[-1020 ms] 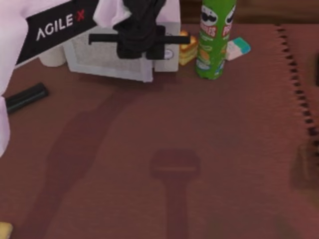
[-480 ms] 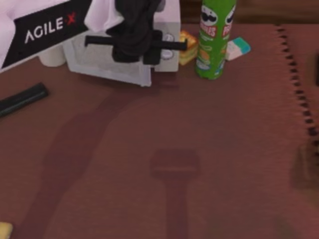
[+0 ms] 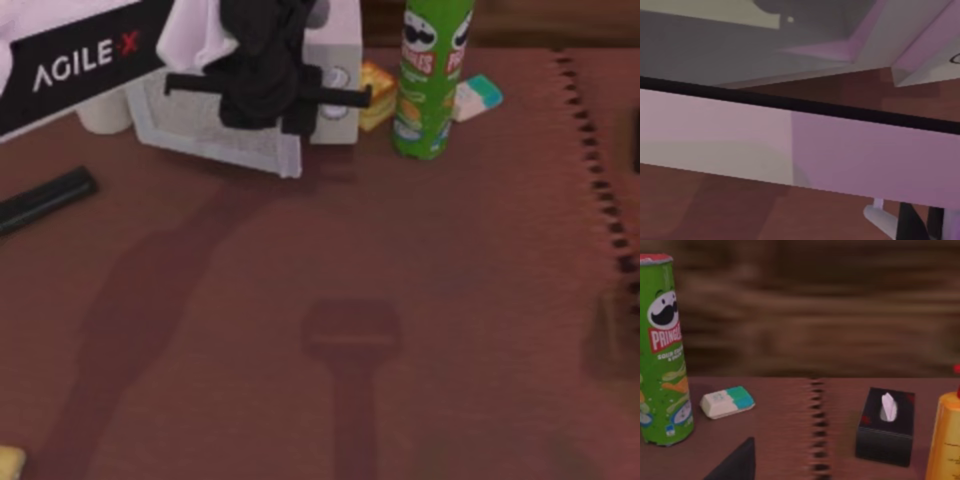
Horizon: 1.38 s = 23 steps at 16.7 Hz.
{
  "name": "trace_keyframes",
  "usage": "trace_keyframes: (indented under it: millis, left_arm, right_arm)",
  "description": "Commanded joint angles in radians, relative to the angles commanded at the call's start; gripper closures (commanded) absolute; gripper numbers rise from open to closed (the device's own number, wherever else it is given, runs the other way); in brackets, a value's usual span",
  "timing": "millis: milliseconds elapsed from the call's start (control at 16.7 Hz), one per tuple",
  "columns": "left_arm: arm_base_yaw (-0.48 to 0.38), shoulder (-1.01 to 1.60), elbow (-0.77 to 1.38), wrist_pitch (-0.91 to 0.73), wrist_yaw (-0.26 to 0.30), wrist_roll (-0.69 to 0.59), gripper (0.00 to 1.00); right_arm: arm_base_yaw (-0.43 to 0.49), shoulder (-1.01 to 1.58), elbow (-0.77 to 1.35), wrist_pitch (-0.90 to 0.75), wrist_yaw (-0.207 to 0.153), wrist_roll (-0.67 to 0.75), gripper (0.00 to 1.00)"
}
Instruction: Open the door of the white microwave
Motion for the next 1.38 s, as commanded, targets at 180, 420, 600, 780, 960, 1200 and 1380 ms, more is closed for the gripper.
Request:
trace_keyframes:
  millis: [180,420,600,780,960,1200,1380]
  left_arm:
    - [0.000,0.000,0.000,0.000,0.000,0.000,1.00]
    - [0.000,0.000,0.000,0.000,0.000,0.000,1.00]
    - [0.000,0.000,0.000,0.000,0.000,0.000,1.00]
    - [0.000,0.000,0.000,0.000,0.000,0.000,1.00]
    - [0.000,0.000,0.000,0.000,0.000,0.000,1.00]
    - [-0.007,0.003,-0.002,0.000,0.005,-0.004,1.00]
    - [0.001,-0.021,-0.034,0.016,0.020,0.026,1.00]
  right_arm:
    - [0.000,0.000,0.000,0.000,0.000,0.000,0.00]
    - [0.000,0.000,0.000,0.000,0.000,0.000,0.00]
    - [0.000,0.000,0.000,0.000,0.000,0.000,0.00]
    - [0.000,0.000,0.000,0.000,0.000,0.000,0.00]
    - [0.000,0.000,0.000,0.000,0.000,0.000,0.00]
    - [0.000,0.000,0.000,0.000,0.000,0.000,0.00]
    - [0.000,0.000,0.000,0.000,0.000,0.000,0.00]
